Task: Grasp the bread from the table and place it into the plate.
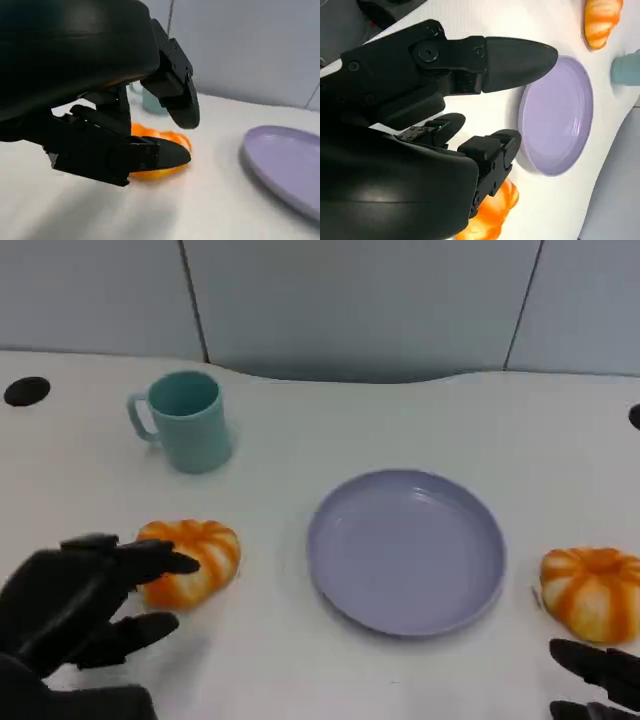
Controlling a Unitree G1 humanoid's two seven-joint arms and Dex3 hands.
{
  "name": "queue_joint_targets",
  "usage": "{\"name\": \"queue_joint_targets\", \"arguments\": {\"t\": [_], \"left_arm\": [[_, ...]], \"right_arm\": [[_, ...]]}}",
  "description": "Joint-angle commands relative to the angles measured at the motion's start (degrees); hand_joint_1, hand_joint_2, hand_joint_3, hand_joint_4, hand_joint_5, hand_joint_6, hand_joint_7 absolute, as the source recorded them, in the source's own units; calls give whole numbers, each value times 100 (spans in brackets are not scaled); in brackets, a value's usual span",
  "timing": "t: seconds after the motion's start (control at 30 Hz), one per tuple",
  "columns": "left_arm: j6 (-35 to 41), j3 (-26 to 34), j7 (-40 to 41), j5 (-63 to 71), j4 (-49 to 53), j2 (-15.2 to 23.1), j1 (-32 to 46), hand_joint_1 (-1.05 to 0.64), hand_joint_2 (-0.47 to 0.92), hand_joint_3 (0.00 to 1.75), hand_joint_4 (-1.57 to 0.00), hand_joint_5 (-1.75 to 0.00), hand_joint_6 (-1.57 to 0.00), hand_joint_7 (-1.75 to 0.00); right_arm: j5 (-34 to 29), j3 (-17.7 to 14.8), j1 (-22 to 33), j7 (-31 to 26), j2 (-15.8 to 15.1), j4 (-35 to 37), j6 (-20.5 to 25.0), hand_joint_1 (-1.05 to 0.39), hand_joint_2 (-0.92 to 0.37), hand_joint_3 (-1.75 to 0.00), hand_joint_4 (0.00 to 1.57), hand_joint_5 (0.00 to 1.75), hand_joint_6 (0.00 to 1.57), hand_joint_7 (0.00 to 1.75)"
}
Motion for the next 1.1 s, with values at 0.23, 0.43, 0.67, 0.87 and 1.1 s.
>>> {"name": "queue_joint_targets", "arguments": {"t": [0.23, 0.43, 0.67, 0.87, 1.1], "left_arm": [[956, -337, -1193, 869, -844, 908, -552, -79, 89, 4, 0, -20, -17, 0], [985, -611, -1305, 1085, -772, 1042, -988, -77, 85, 0, -4, -17, -17, -1], [1091, -1082, -2039, 966, -442, 929, -1568, -64, 79, 1, -4, -15, -17, 0], [1343, -1317, -2574, 546, -52, 695, -1888, -58, 77, 0, -3, -13, -16, 0], [1818, -1524, -3231, 122, 395, 387, -2351, -50, 69, 0, -3, -12, -16, 0]], "right_arm": [[-7, 68, 20, -85, 15, -17, -48, -52, -92, -47, 67, 1, 50, 0], [28, 64, 14, -53, 9, 5, -87, -51, -92, -47, 67, 0, 50, 0], [-31, 101, 24, -95, 28, -12, -104, -51, -92, -47, 67, 1, 50, 0], [-32, 103, 48, -75, 3, -70, -75, -51, -92, -48, 67, 0, 49, 0], [10, 85, 74, -44, 4, -88, -104, -52, -92, -48, 67, 0, 49, 0]]}}
